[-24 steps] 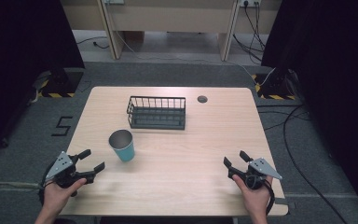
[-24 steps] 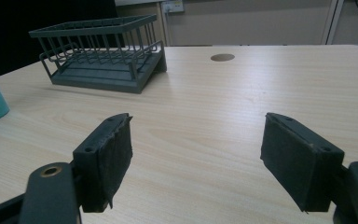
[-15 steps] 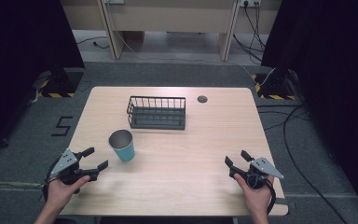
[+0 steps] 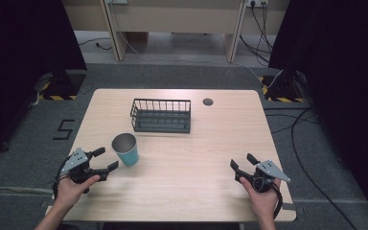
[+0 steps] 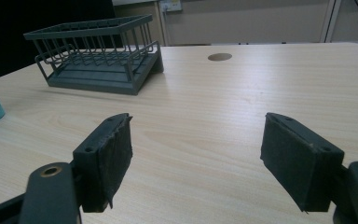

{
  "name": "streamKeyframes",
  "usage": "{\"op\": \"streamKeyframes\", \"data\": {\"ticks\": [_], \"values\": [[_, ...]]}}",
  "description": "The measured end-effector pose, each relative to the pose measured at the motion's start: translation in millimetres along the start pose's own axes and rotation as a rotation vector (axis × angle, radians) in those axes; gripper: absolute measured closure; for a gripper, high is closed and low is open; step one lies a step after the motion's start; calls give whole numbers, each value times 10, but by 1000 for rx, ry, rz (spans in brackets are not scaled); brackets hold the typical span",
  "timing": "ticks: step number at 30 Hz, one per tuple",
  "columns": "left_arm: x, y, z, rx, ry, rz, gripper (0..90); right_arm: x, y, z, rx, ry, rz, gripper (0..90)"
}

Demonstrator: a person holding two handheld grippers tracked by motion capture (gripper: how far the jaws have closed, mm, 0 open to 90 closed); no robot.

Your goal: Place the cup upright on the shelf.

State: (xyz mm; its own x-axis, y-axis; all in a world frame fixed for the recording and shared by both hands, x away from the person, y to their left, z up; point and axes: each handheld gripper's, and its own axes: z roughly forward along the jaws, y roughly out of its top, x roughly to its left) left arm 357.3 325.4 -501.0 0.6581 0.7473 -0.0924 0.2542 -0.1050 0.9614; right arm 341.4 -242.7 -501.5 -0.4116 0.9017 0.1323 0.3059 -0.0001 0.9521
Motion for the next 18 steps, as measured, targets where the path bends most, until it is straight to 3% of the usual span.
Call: {"op": "streamKeyframes", "data": {"ticks": [18], "values": [[-37, 16, 262, 1, -22, 19, 142, -12, -12, 10, 13, -1, 8, 253]]}}
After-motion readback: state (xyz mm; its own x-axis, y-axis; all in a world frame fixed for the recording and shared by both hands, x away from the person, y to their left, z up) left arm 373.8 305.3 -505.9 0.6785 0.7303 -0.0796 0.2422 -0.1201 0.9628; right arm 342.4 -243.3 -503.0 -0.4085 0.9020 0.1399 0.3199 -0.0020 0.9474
